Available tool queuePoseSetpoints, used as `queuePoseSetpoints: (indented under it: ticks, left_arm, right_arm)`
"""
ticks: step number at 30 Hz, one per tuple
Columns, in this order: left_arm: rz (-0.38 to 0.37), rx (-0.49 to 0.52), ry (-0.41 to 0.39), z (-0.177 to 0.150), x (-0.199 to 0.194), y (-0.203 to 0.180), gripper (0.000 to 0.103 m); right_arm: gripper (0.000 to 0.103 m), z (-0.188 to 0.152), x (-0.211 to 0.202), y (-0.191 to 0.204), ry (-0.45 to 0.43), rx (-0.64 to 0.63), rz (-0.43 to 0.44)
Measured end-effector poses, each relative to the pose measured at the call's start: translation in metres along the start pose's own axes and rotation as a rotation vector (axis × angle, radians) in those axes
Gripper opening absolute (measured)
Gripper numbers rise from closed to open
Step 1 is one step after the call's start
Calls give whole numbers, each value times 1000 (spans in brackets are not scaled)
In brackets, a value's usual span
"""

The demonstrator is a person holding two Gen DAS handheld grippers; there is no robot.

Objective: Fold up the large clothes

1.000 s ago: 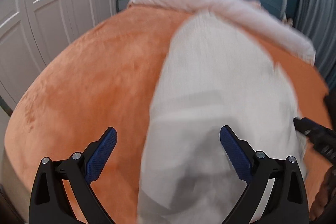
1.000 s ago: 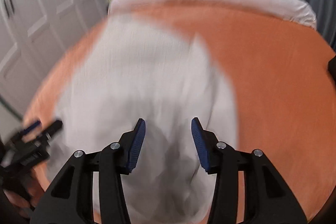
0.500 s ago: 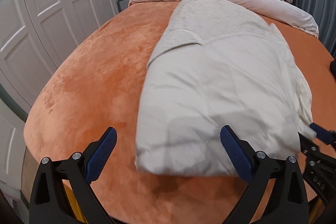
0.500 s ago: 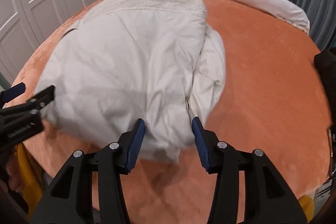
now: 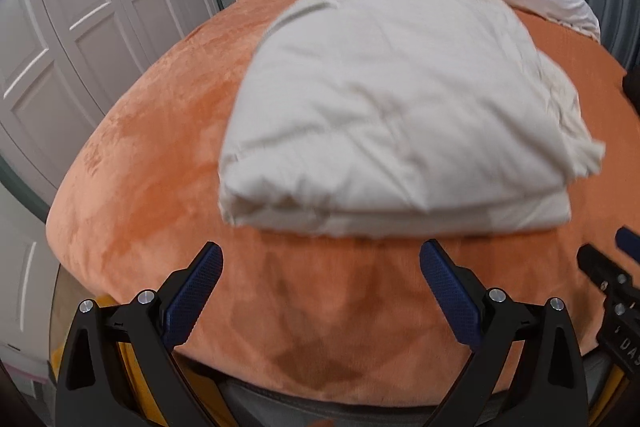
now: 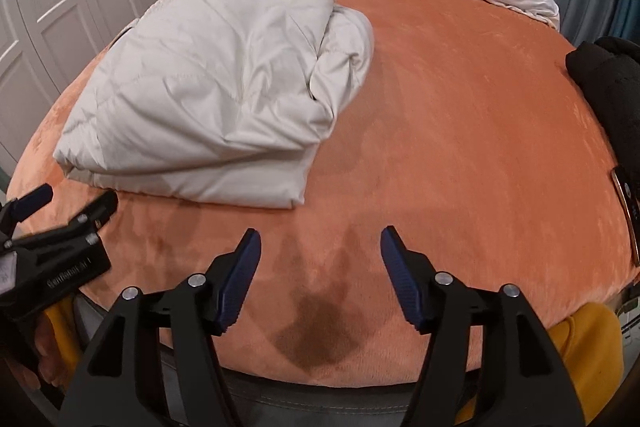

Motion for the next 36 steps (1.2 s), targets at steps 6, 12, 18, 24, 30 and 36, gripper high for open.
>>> queuePoseSetpoints:
  ticks: [6,12,18,24,30,36]
  left_arm:
    - [-3,-14,14,-15,7,0,98]
    - [-20,-42,39,-23,18,2,98]
    - [-36,-70,36,-26,25,2,98]
    - [-16,-62,8,-27,31,1,98]
    - [16,-54,-30,-32,31,-9,98]
    - [-1,-78,-38,-33,32,-6,98]
  right_arm:
    - [72,-10,-1,2,-17,15,-11]
    - [73,-17,7,6,-21,3,-27]
    - [79,-25,24,4,17,18,-31]
    - [90,-28,27,11,-12,-14,-35]
    - [96,-32,30,17,-43,-37,-43]
    - [98,-33,32,16,-61,-40,-40]
Point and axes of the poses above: each gripper's, at about its wrist camera, not at the fingertips, and x roughly the way its jaws point, y to its left, z to its top, the point moved 4 cm from there along x, roughly the way its jaws point, and after that the axes turned 12 degrees about -z, right-handed, at the moved point
